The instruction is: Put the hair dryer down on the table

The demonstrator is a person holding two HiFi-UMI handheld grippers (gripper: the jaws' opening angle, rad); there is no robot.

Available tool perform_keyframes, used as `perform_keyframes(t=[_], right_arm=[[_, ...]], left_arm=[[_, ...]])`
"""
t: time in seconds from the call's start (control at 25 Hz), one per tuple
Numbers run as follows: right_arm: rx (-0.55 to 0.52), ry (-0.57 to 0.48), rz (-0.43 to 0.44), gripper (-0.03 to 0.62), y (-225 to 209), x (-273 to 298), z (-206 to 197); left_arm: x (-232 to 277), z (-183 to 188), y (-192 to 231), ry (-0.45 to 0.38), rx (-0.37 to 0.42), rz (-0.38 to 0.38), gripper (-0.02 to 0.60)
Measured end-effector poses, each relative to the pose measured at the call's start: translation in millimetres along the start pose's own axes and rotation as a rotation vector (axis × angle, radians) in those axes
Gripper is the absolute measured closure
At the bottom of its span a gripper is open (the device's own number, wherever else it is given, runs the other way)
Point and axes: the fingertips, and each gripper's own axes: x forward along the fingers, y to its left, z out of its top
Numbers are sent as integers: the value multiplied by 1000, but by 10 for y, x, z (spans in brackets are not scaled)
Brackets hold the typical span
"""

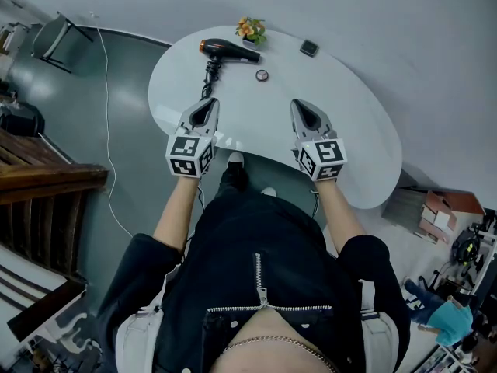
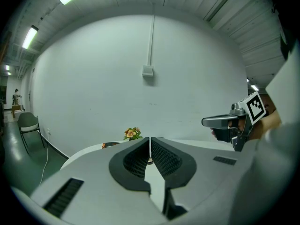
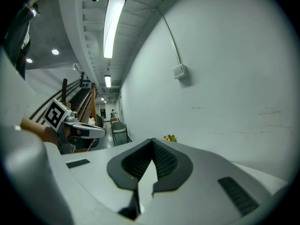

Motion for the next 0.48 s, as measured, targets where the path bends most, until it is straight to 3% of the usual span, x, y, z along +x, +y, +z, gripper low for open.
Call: perform_keyframes(t=[0.48], right_arm=[[0, 10, -3, 591, -4, -1, 0]], left_arm=[[-9, -50, 8, 15, -8, -1, 554]])
